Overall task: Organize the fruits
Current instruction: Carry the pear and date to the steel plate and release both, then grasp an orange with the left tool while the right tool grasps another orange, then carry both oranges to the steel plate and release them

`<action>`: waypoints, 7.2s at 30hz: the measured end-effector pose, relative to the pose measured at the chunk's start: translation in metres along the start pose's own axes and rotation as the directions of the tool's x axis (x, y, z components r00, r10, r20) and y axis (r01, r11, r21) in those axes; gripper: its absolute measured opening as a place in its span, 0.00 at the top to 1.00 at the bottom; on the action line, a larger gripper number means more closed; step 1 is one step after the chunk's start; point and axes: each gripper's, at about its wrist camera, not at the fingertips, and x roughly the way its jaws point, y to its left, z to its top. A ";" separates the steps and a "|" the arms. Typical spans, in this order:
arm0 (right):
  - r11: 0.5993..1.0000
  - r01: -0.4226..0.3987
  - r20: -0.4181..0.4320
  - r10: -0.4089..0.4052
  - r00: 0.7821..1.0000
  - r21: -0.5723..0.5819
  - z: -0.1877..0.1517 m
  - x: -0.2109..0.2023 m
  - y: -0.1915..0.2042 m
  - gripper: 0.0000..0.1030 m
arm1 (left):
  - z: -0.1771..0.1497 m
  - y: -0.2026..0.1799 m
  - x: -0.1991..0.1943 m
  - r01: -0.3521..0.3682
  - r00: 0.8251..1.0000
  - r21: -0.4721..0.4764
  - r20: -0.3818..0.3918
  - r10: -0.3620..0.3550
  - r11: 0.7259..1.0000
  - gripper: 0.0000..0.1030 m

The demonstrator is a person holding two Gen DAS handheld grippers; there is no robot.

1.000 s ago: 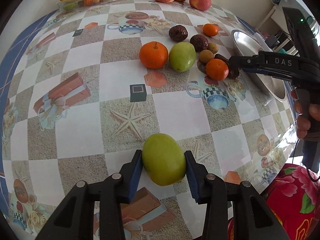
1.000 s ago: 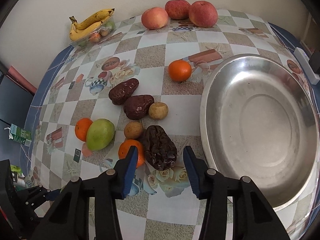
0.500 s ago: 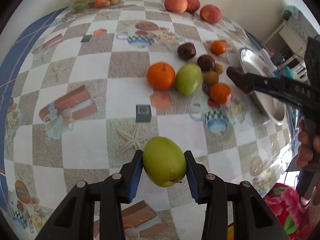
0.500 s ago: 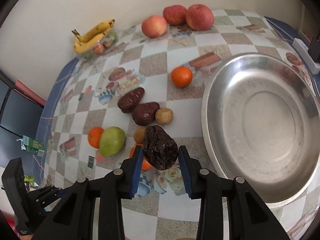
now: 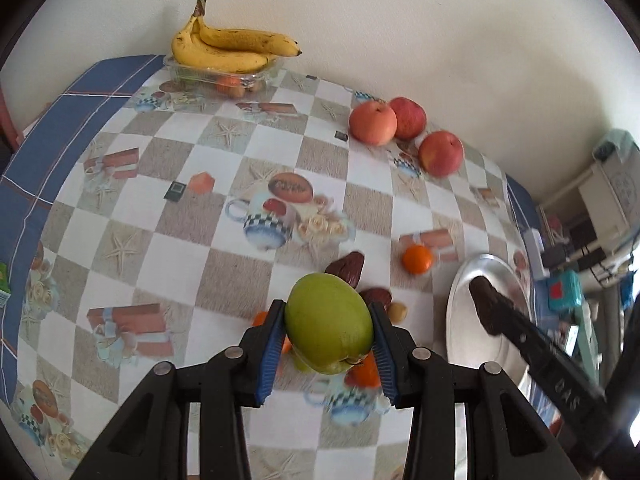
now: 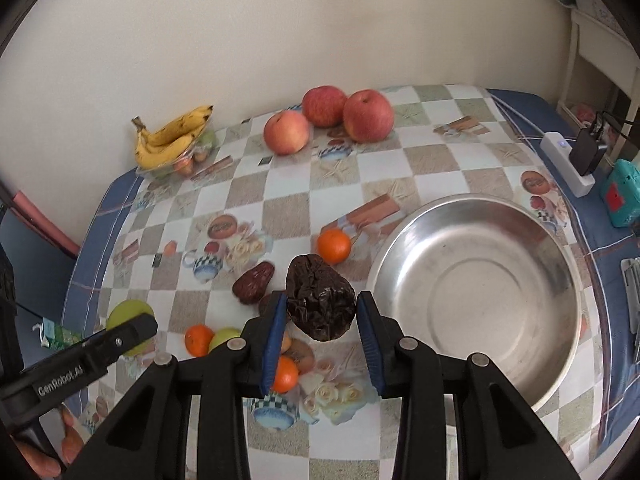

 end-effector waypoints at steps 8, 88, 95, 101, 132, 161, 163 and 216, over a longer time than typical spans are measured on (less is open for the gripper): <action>0.999 0.038 0.005 -0.039 0.999 0.038 0.011 0.011 -0.027 0.64 | 0.009 -0.041 0.041 -0.018 1.000 -0.058 -0.009 0.017 0.998 0.58; 0.980 0.166 -0.045 -0.162 0.986 0.109 -0.017 0.031 -0.075 0.05 | 0.001 -0.035 0.054 -0.380 0.924 0.113 0.074 0.374 0.918 0.00; 0.983 0.174 -0.078 -0.169 0.982 0.052 0.000 0.047 -0.040 0.05 | 0.022 -0.009 0.045 -0.335 0.942 0.086 0.064 0.330 0.938 0.00; 0.998 0.066 -0.001 -0.066 0.998 0.019 0.017 0.041 -0.001 0.05 | 0.022 0.020 0.036 -0.298 0.952 0.029 0.079 0.295 0.954 0.00; 0.991 -0.028 -0.313 -0.015 0.950 -0.132 -0.062 0.094 0.045 0.55 | -0.025 0.053 0.073 -0.096 0.987 -0.165 -0.146 0.072 0.982 0.31; 1.000 -0.007 -0.216 0.004 0.976 -0.012 -0.042 0.064 0.007 0.65 | -0.016 0.069 0.045 -0.092 0.996 -0.271 -0.025 0.088 0.958 0.62; 1.000 0.004 -0.196 -0.003 0.981 0.001 -0.037 0.059 -0.001 0.65 | -0.015 0.065 0.042 -0.082 0.997 -0.258 -0.014 0.081 0.963 0.62; 0.934 0.245 -0.109 -0.223 0.969 0.259 -0.009 0.027 -0.132 0.63 | -0.074 -0.180 0.101 0.111 0.992 0.492 -0.105 -0.068 0.864 0.50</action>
